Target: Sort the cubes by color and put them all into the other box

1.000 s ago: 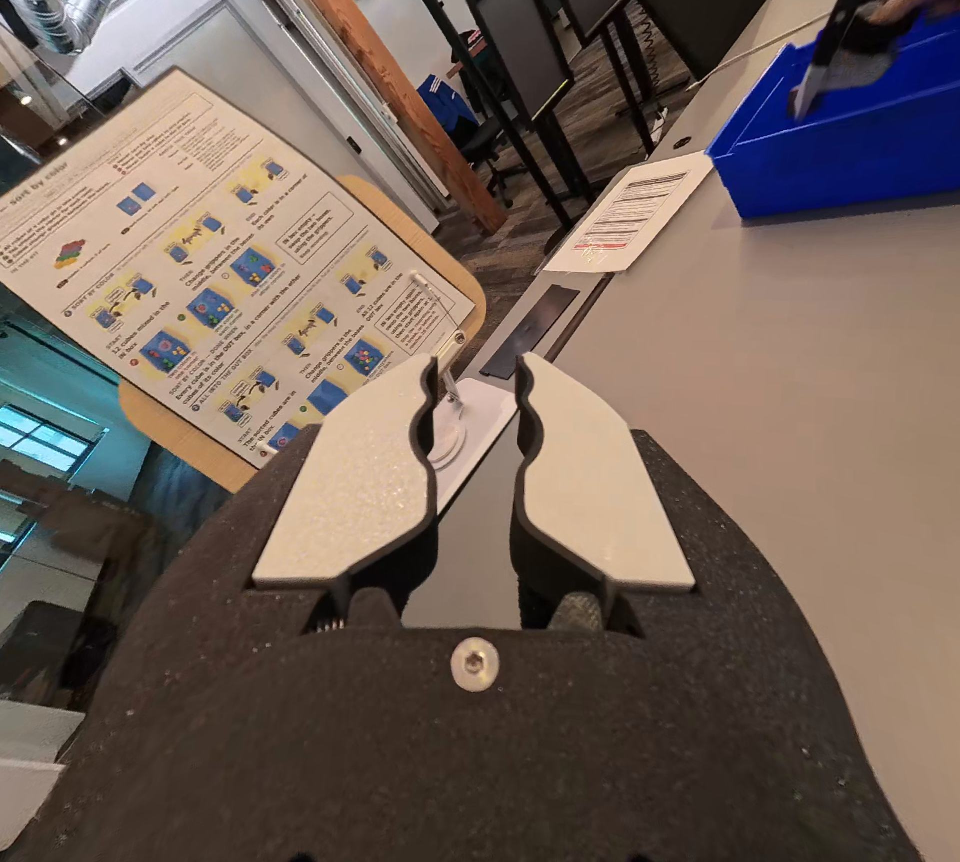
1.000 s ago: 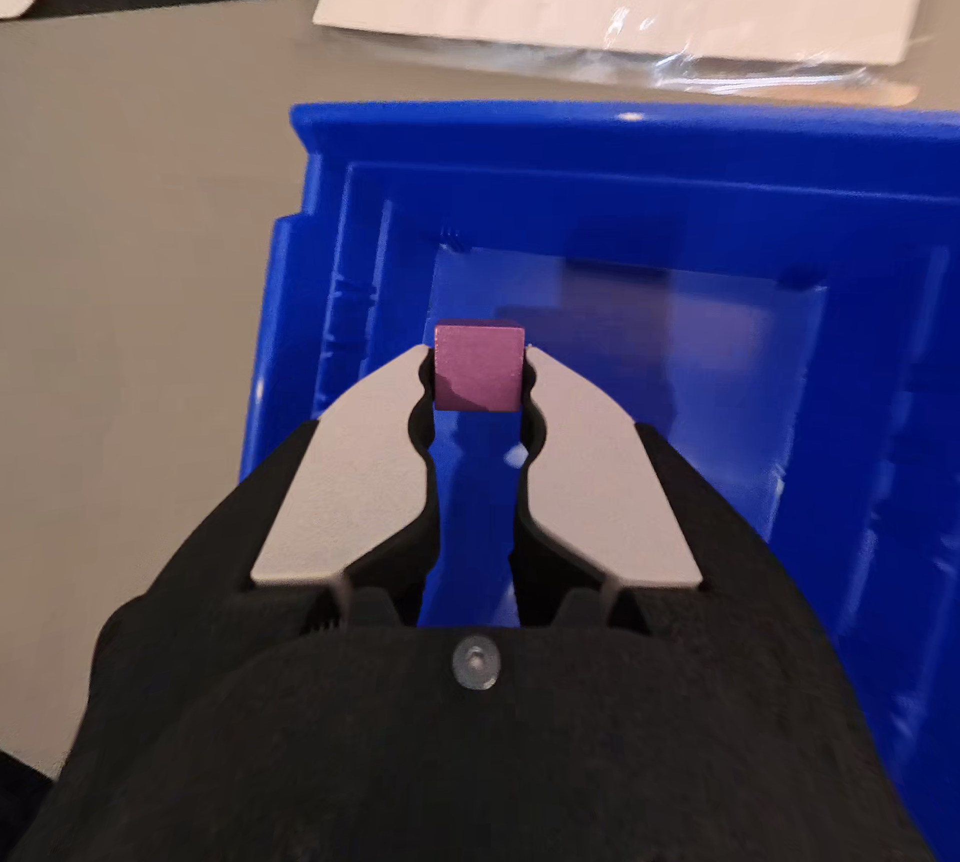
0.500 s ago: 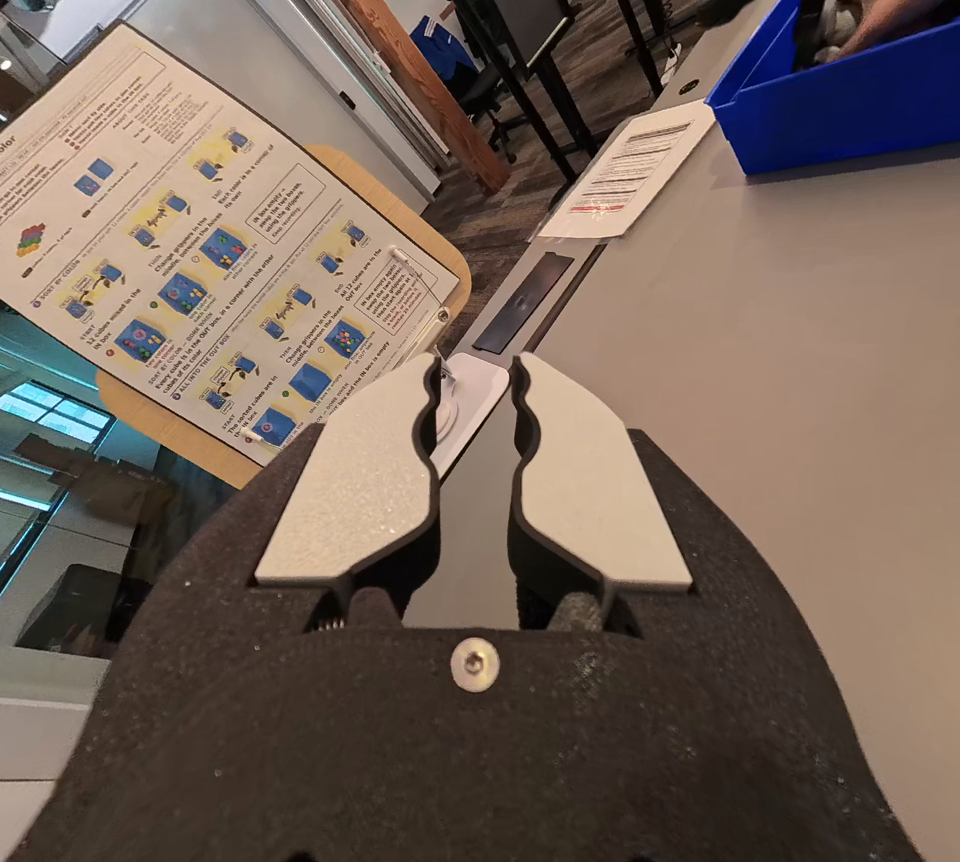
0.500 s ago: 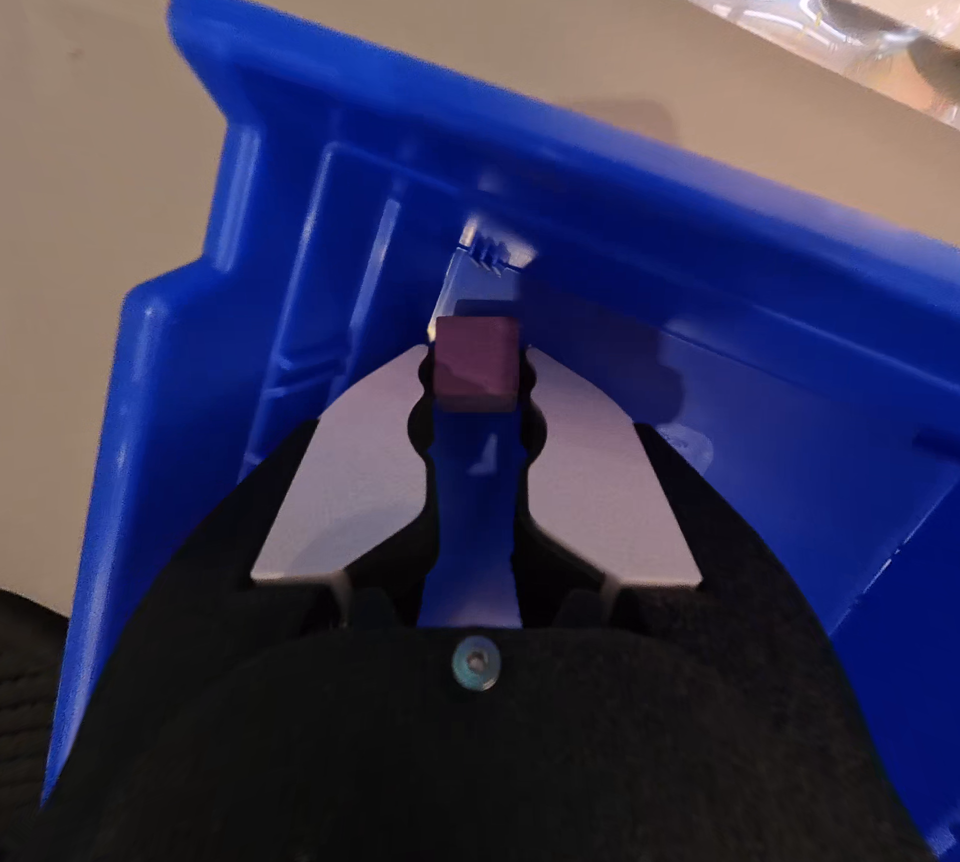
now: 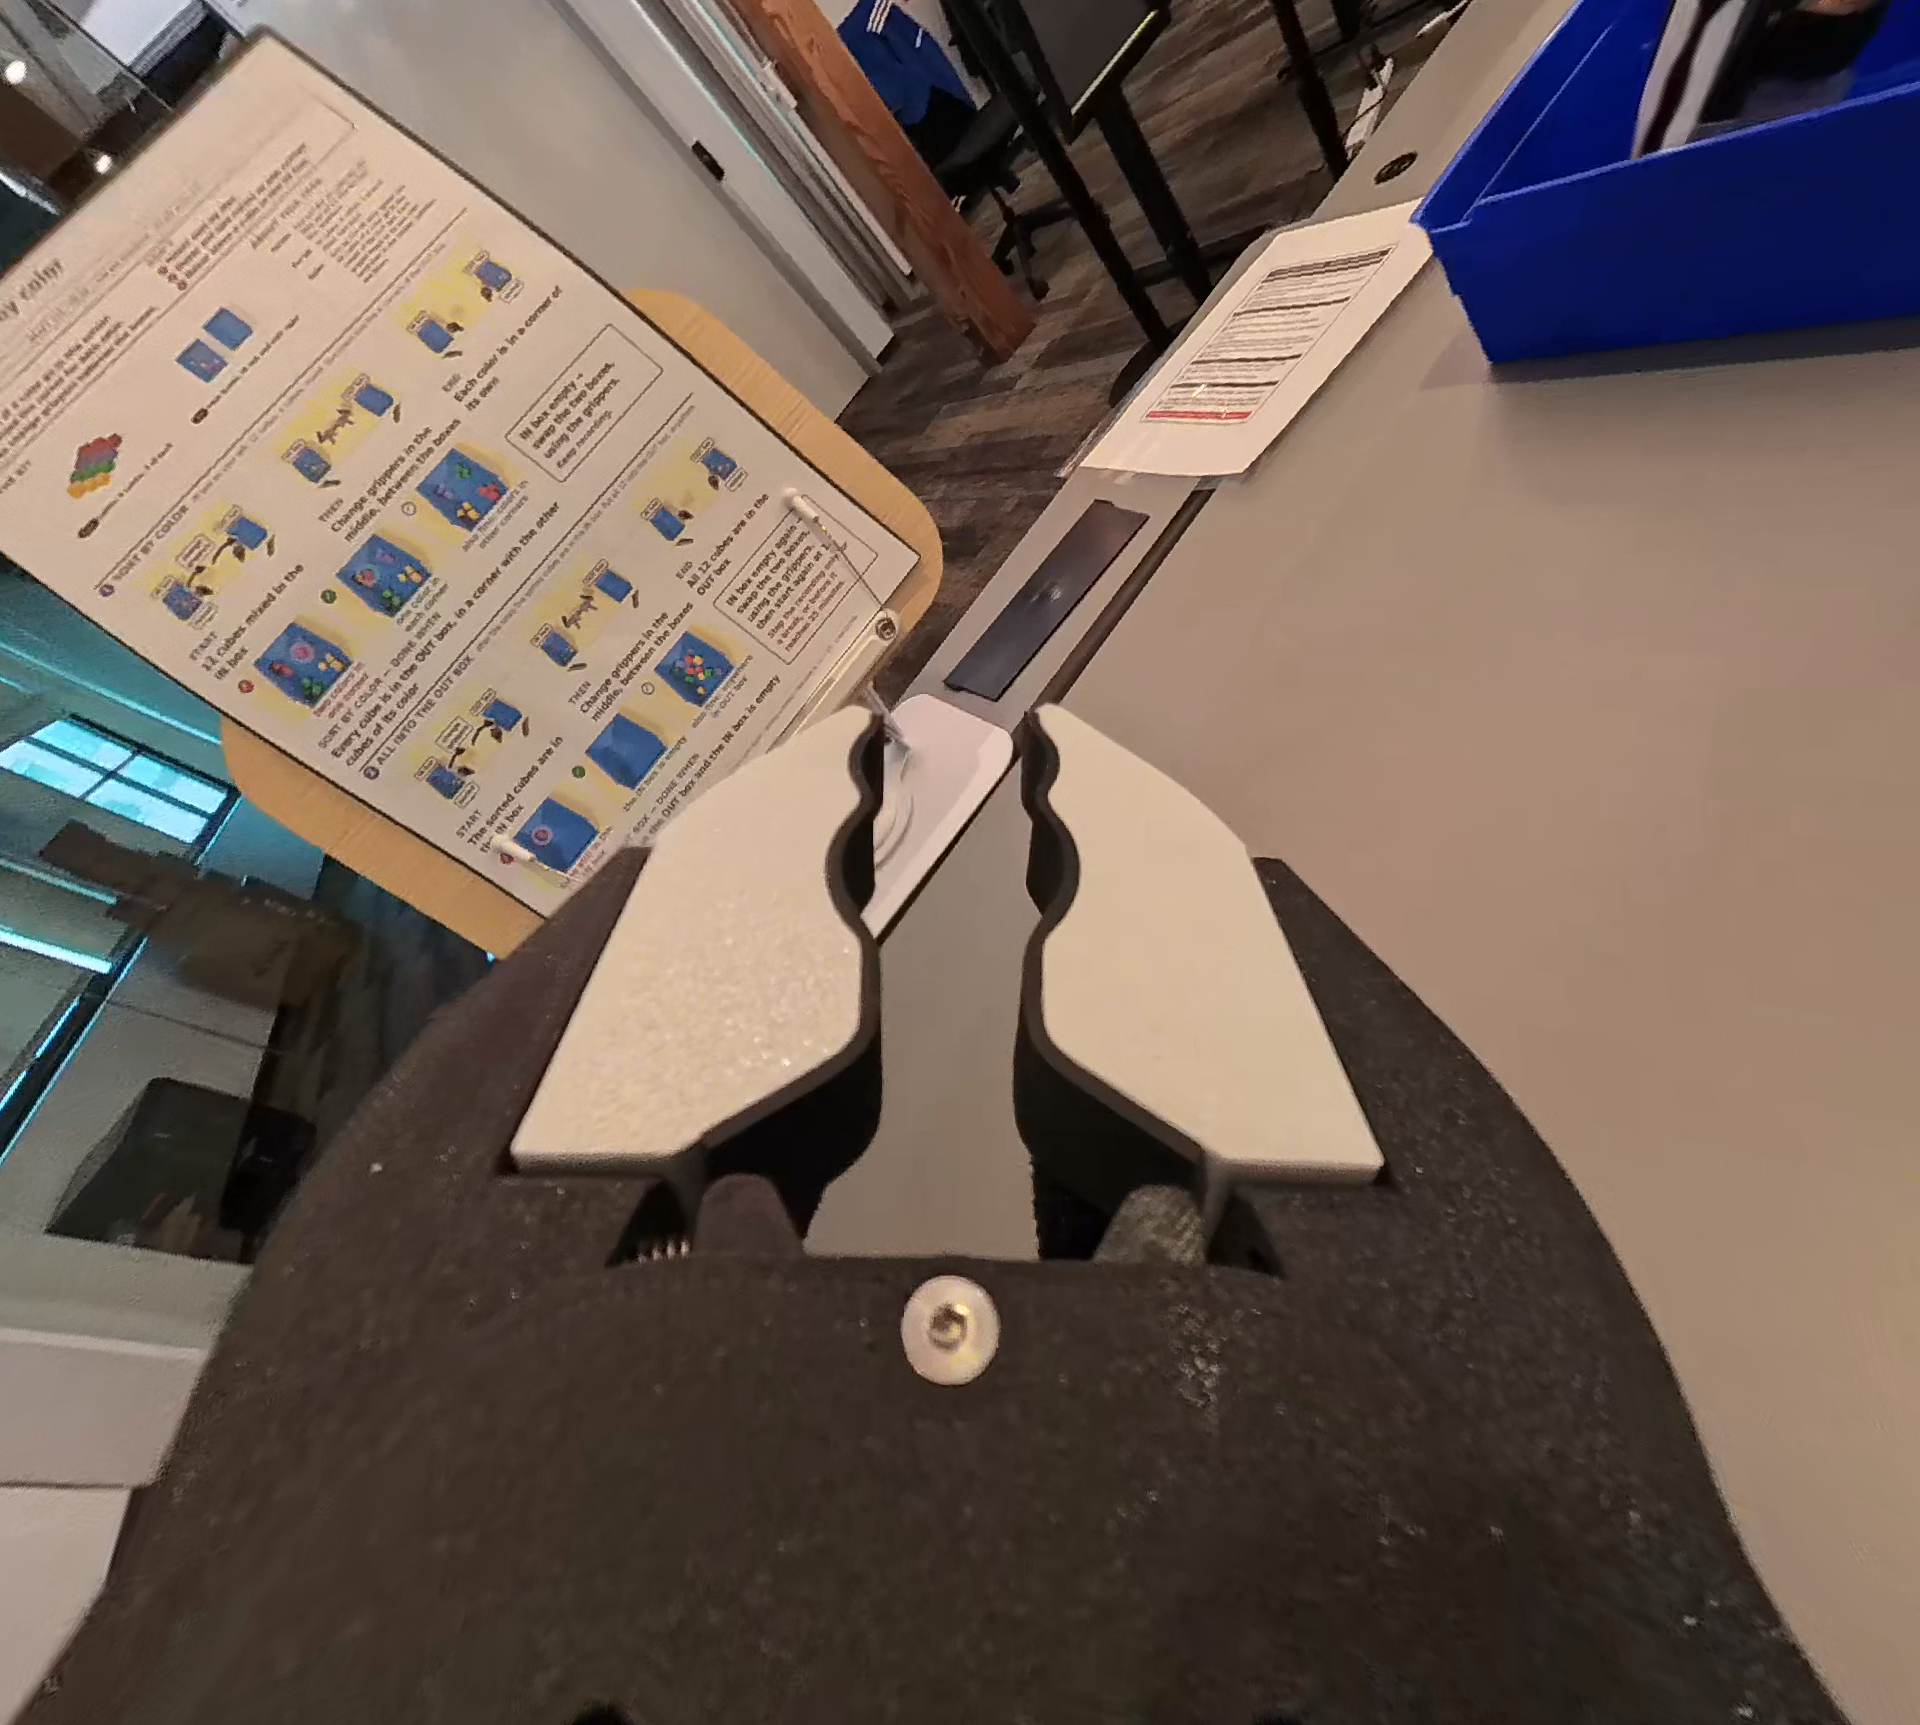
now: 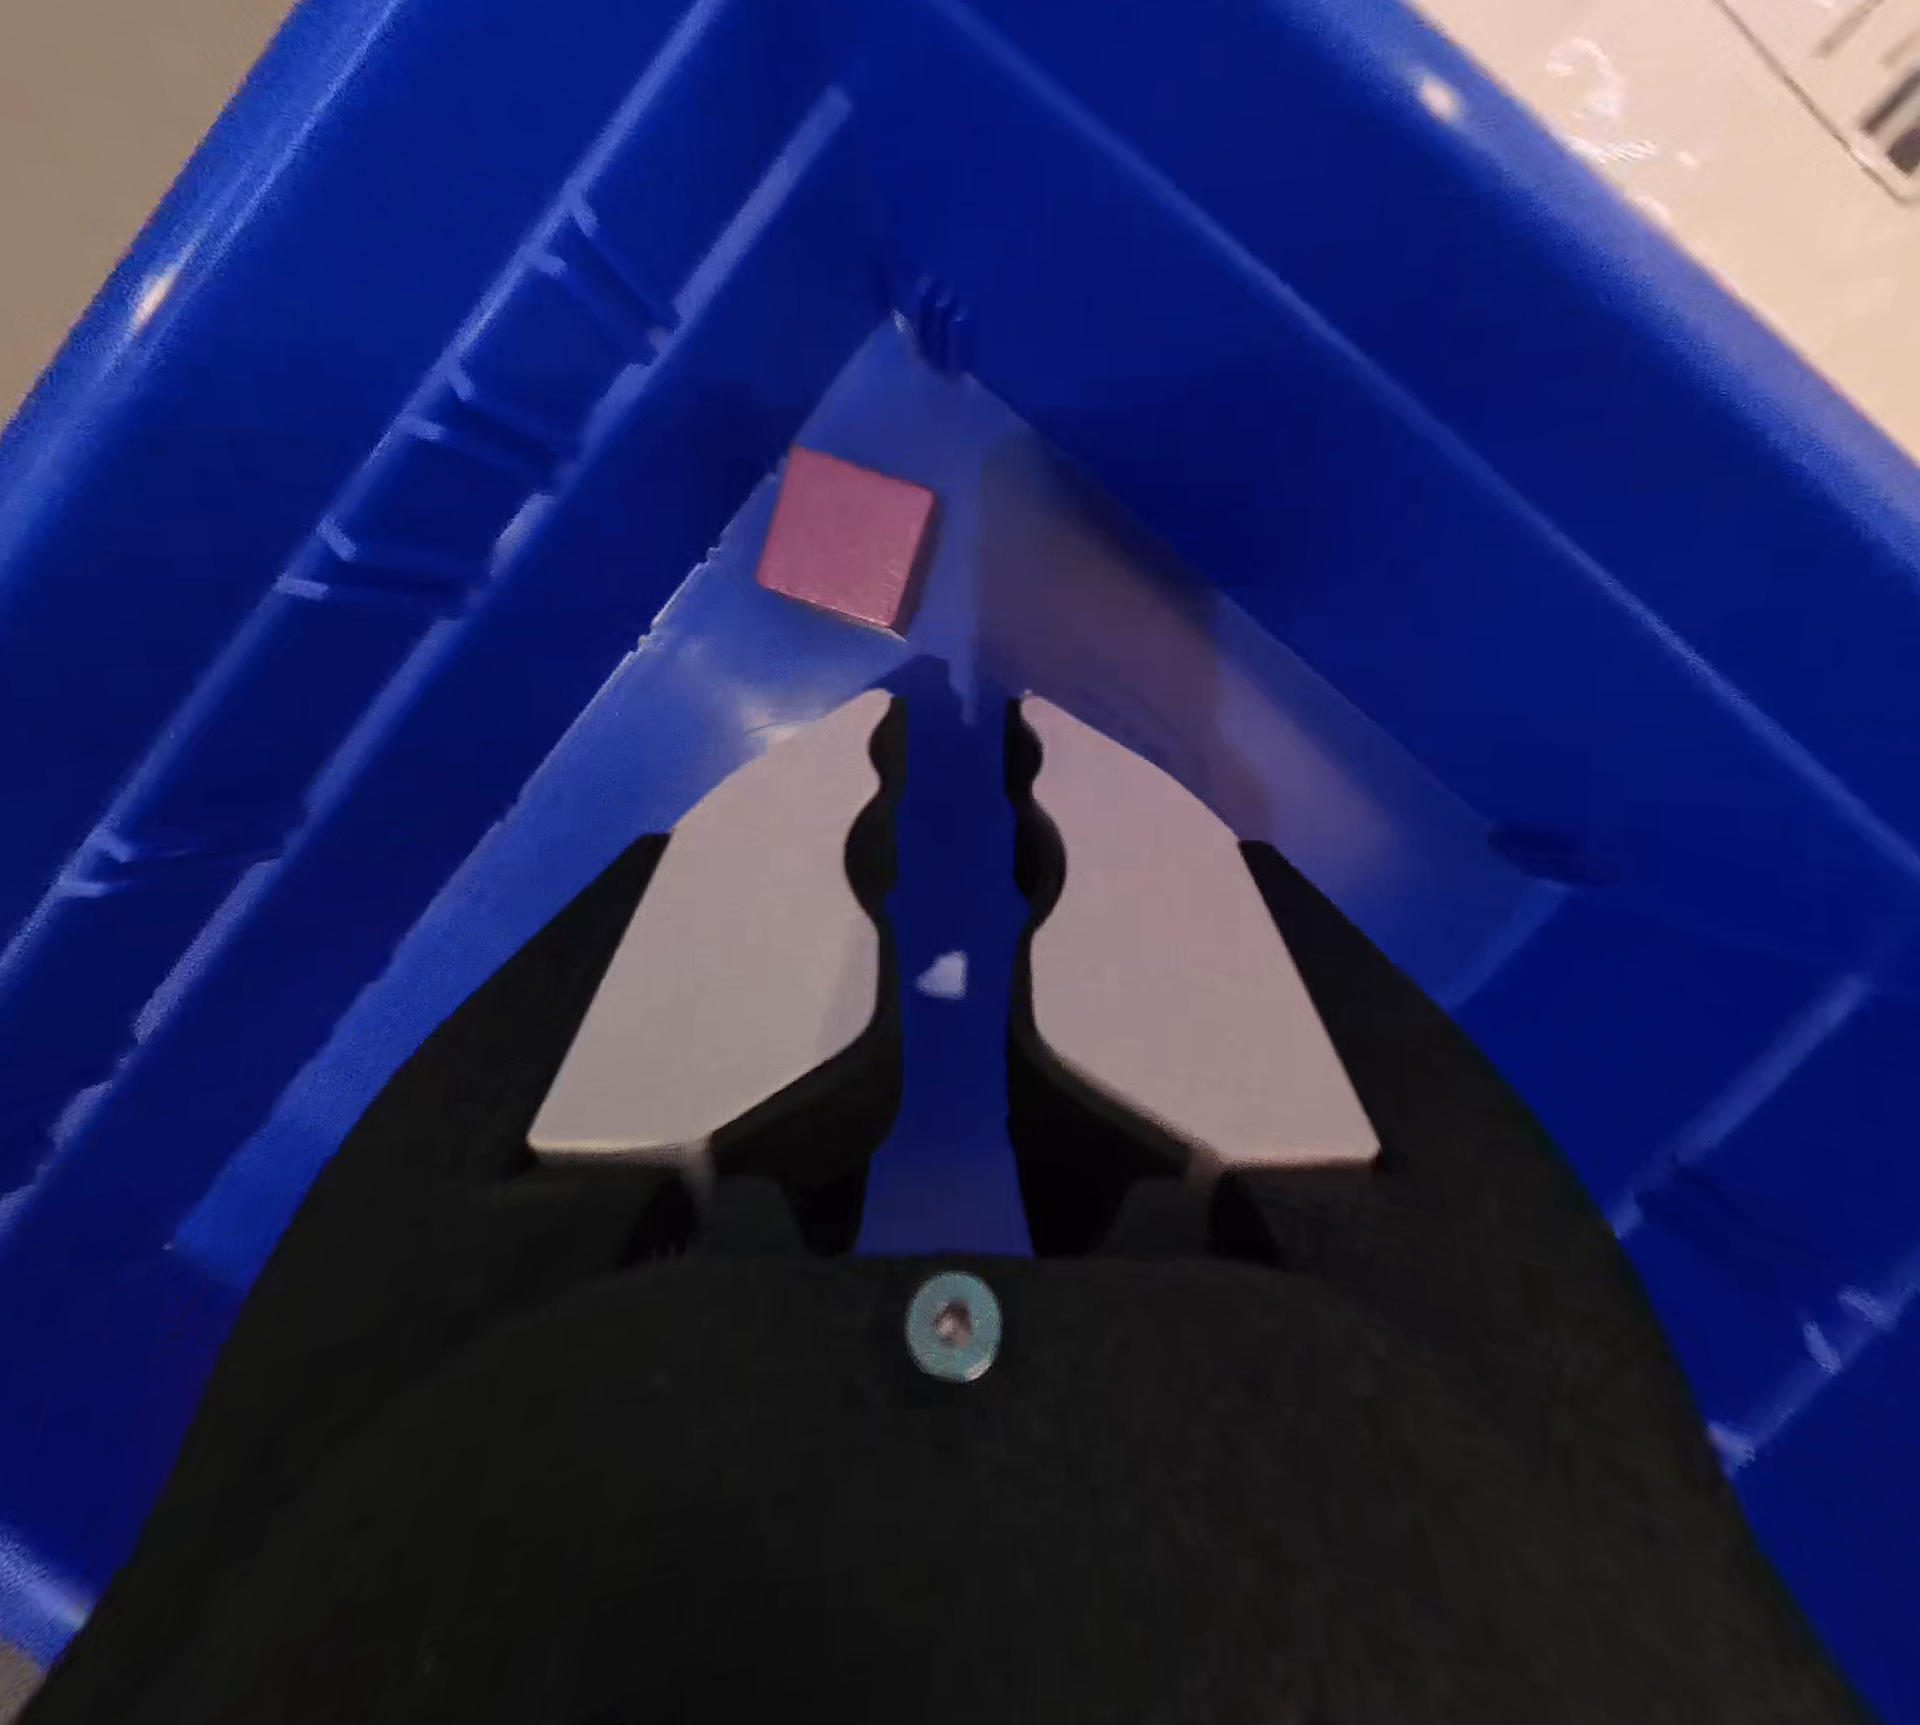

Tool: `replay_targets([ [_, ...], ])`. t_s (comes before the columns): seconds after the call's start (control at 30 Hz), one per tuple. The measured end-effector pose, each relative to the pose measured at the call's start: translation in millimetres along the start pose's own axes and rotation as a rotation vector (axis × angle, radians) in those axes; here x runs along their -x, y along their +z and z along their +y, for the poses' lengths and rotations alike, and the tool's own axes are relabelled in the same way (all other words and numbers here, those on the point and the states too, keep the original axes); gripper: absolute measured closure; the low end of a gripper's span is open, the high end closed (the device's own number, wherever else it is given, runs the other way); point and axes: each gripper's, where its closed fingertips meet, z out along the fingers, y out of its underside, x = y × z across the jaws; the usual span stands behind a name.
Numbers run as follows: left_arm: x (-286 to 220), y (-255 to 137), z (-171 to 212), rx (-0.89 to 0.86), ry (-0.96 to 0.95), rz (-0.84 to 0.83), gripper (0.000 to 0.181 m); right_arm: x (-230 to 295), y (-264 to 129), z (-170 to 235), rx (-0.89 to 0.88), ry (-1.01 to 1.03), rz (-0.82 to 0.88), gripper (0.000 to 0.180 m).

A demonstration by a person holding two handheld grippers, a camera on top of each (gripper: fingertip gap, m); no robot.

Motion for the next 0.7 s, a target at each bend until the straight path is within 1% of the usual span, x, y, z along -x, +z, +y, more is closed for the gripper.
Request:
replay_targets([
  [0.07,2,3,3,0.015,-0.01,-0.007,0.156,10,9,-3,0.009,-0.057,-0.052,0.17],
  [0.17,3,6,6,0.032,-0.018,-0.02,0.156,16,21,-5,0.048,-0.104,-0.065,0.17],
  [0.23,3,7,8,0.041,-0.02,-0.023,0.156,16,28,-7,0.073,-0.093,-0.063,0.17],
  [0.33,2,8,9,0.048,-0.022,-0.02,0.156,15,31,-17,0.055,-0.071,-0.05,0.17],
  [0.43,6,3,11,0.064,-0.001,-0.05,0.156,19,29,-16,0.055,-0.066,-0.053,0.169],
  [0.53,22,-13,18,0.085,0.007,-0.11,0.156,23,15,-11,0.018,-0.047,-0.041,0.168],
  [0.6,39,-32,29,0.109,-0.015,-0.167,0.156,25,-4,-11,-0.03,-0.037,-0.001,0.166],
  [0.7,82,-72,65,0.213,-0.065,-0.306,0.157,31,-48,-18,-0.106,-0.016,0.087,0.163],
])
